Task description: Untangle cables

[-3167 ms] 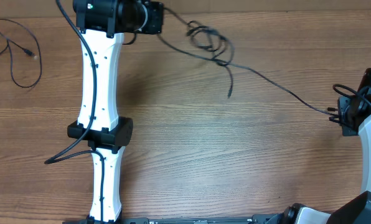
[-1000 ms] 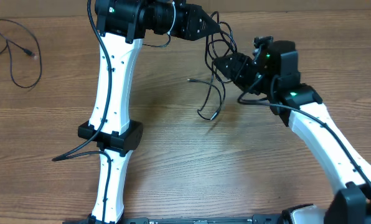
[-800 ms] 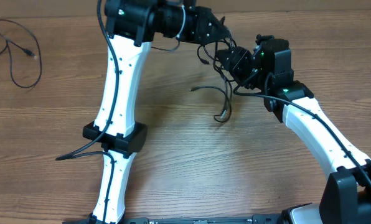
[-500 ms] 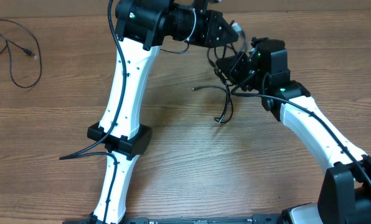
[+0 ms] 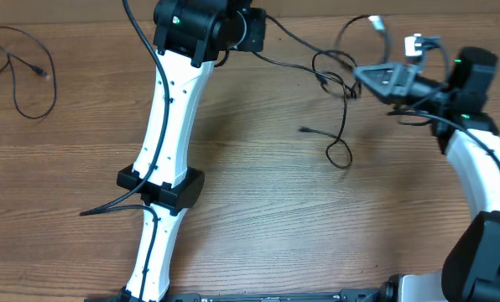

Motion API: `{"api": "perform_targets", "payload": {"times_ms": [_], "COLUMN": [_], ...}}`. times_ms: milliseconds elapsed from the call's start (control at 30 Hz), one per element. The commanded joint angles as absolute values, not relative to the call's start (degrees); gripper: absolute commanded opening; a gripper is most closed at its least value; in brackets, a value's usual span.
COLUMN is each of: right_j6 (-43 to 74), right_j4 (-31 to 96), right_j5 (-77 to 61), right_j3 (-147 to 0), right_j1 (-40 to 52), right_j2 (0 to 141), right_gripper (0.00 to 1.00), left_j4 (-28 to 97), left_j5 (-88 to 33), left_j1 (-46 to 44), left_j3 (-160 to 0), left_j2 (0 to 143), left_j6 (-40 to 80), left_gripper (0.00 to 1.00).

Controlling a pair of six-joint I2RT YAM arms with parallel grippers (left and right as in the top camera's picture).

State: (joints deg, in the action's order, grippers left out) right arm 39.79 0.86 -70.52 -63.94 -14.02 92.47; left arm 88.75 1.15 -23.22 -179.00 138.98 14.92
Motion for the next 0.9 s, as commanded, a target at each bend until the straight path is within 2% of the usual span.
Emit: {"api": "perform_targets", "payload": {"times_ms": [0,133,267,333,433,533,567,667,767,800,867], "right_j6": [38.65,38.68,38.74,38.72,38.7,38.46,38.46,38.46,38.48,38.48,38.46], "right_j4": [1.45,10.35,24.32,28.53,29.71,30.26,31.03,31.99,32.71,33.08,33.36], "right_j5": [-71.22,-58.26,-35.7,-28.51,-27.57,-25.67,-24.34,-23.81,-23.79,-23.79,-24.05], "right_j3": [-64.12,-64.12,-64.12,-64.12,-64.12,-64.12,-64.12,-64.12,-64.12,-64.12,-64.12], "right_j1": [-16.56,-16.73,-16.67,-16.67,-16.67,-16.67,-16.69,-16.67,-16.67,-16.67,-16.47], "right_j2": [90.5,90.5,90.5,90.5,90.5,90.5,90.5,90.5,90.5,90.5,90.5], "right_gripper": [0.04,0.04,0.04,0.04,0.04,0.04,0.06,0.21,0.28,0.37,0.43], "left_j4": [87.77,84.58,81.56,80.27,78.48,77.01,76.82,76.73,76.93,77.17,77.34], "left_j5": [14.66,22.0,21.85,17.87,9.98,10.37,11.75,11.92,11.92,11.68,8.64], "left_j1": [-20.75,-18.2,-15.51,-14.5,-13.96,-13.8,-13.56,-12.71,-12.32,-12.34,-12.34], "left_j3": [-180.0,-180.02,-180.02,-180.02,-180.02,-180.02,-180.02,-180.02,-180.02,-180.02,-180.02], "left_j2": [137.14,137.1,136.79,136.77,136.77,136.77,136.77,136.75,136.75,136.75,136.75], "left_j6": [15.46,15.75,19.57,22.35,22.0,20.14,20.14,20.25,20.84,20.84,20.82], "left_gripper": [0.04,0.04,0.04,0.04,0.04,0.04,0.04,0.04,0.04,0.04,0.04]}}
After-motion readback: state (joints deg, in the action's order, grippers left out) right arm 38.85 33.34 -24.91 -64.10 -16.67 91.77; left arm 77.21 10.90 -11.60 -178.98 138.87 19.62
